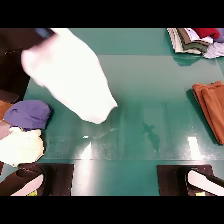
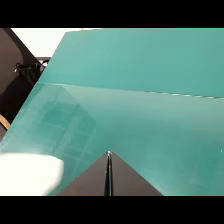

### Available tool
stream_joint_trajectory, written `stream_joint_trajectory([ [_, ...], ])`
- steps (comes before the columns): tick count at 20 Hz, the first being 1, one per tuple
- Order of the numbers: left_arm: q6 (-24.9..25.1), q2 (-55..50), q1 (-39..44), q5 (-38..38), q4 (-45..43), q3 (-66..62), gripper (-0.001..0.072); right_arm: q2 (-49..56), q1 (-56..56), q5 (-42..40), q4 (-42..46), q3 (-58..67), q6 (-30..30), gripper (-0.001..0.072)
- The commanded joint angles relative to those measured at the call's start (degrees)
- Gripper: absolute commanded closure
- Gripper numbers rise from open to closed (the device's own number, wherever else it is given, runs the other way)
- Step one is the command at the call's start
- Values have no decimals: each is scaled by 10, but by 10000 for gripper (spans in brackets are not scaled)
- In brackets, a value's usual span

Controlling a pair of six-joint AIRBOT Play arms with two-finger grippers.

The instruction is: Fold the shirts.

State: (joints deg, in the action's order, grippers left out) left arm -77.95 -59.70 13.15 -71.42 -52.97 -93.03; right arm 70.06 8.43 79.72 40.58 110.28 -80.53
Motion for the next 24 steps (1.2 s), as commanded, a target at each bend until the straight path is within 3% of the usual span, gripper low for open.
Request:
stream_joint_trajectory([
  [1, -1, -28, 118, 46, -35, 129, 686, 0, 0, 21, 1, 8, 0, 696],
  [4, 4, -91, 175, 49, -35, 169, 679, 0, 0, 35, 1, 8, 0, 696],
  [5, 5, -109, 185, 48, -36, 170, 430, 0, 0, 40, 1, 8, 0, 697],
  [6, 4, -121, 187, 50, -37, 170, 43, 0, 0, 46, 1, 8, 0, 697],
  [12, 19, -123, 84, 96, -97, 150, 61, 0, 0, 68, 1, 8, 0, 697],
  [16, 37, -180, 10, 98, -96, 151, 60, 0, 0, 75, 2, -3, 0, 696],
  [24, 105, -354, -1, 51, -68, 151, 60, 0, -1, 85, 1, -115, 0, 696],
])
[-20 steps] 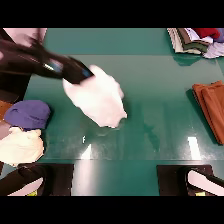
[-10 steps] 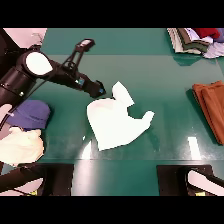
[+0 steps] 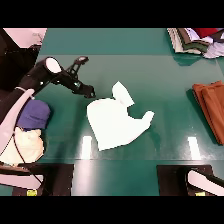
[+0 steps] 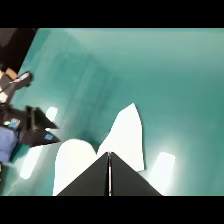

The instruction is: Fold the shirts.

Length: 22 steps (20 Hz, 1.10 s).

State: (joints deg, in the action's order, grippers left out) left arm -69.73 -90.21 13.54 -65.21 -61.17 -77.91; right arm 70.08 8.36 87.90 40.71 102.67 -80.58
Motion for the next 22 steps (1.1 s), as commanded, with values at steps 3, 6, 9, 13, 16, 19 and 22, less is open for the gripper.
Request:
stream_joint_trajectory([
  [3, 42, -66, -3, -13, 46, 2, 61, 0, 0, -1, 0, -80, 0, 696],
  [6, 42, -66, 8, 7, 46, 10, 62, 0, 0, -7, 0, -119, 0, 697],
  [9, 40, -66, 11, 22, 46, 7, 676, -3, -2, -9, 26, -166, 1, 696],
  [13, 22, -55, -16, -30, 43, -39, 686, -40, -38, -11, 152, -294, 0, 696],
  [16, 23, -18, -33, -25, 41, -51, 686, -59, -74, -50, 158, -425, 0, 417],
  [19, 22, -3, -32, -22, 37, -50, 685, -27, -135, -121, 124, -515, 0, 230],
  [22, 22, -3, -32, -24, 37, -49, 685, 42, -199, -200, 70, -545, 1, 231],
])
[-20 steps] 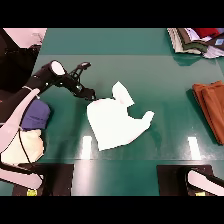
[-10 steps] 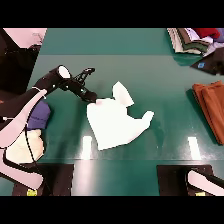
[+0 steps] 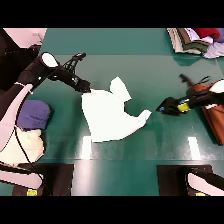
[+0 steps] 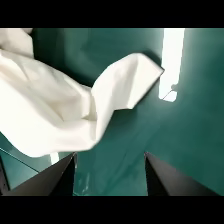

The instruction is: Fold the shirts.

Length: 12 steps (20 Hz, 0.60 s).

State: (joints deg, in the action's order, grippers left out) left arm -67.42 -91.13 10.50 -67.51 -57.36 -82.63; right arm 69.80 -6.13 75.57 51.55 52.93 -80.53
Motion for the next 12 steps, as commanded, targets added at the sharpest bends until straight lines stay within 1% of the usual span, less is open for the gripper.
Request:
stream_joint_trajectory([
  [1, -1, 6, -2, -2, -1, -2, 685, 68, -72, -93, -43, -45, 1, 231],
  [2, -1, 6, -2, -6, -2, -2, 685, 92, -89, -107, -42, -35, 1, 237],
  [4, -1, 6, -2, -10, -2, -2, 685, 131, -114, -119, -39, -8, 3, 286],
  [5, -1, 6, -2, -12, -2, -2, 685, 147, -122, -122, -39, 7, 7, 294],
  [6, -1, 6, -2, -14, -2, -2, 685, 160, -127, -121, -38, 24, 13, 443],
  [7, -2, 6, -2, -16, -2, -2, 685, 170, -127, -116, -38, 40, 21, 660],
  [8, -4, 7, -2, -15, -2, -3, 686, 173, -127, -114, -36, 53, 26, 697],
  [10, -21, 33, -2, 2, -21, -3, 686, 159, -119, -101, -26, 86, 26, 698],
  [12, -33, 82, -2, 36, -46, -15, 686, 115, -99, -85, -11, 129, 25, 698],
])
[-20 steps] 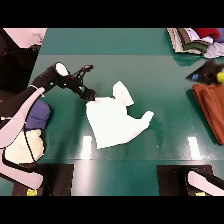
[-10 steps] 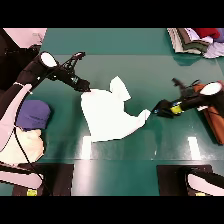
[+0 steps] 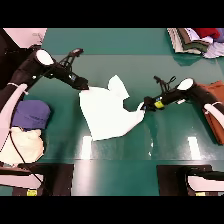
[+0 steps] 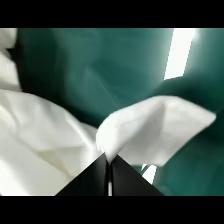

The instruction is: Fold the shirts.

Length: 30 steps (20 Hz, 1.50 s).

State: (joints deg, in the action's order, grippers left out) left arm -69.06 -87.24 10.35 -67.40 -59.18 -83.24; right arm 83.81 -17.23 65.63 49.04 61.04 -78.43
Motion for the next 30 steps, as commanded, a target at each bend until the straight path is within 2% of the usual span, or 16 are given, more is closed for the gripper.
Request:
stream_joint_trajectory([
  [1, -17, 76, 0, 50, -40, -23, 686, -54, 25, 21, 23, 77, -1, 698],
  [9, -17, 323, 0, 92, 7, -121, 686, -242, 91, 41, 22, 302, -2, 698],
  [12, -17, 377, 0, 97, 40, -124, 686, -266, 106, 88, 30, 372, -2, 699],
  [16, -32, 395, 0, 62, 43, -127, 686, -270, 110, 176, 117, 443, -46, 698],
  [19, -32, 373, 0, -7, 42, -79, 686, -269, 108, 192, 131, 403, -47, 698],
  [22, -32, 340, 0, -22, 41, 35, 685, -269, 95, 186, 141, 285, -47, 699],
  [26, -26, 291, 0, 19, 38, 206, 685, -264, 85, 74, 142, 104, -29, 698],
  [27, -11, 280, 0, 37, 39, 240, 685, -256, 87, 52, 141, 77, -29, 698],
  [30, 13, 250, 0, 66, 41, 302, 685, -218, 88, 33, 135, 39, -29, 699],
])
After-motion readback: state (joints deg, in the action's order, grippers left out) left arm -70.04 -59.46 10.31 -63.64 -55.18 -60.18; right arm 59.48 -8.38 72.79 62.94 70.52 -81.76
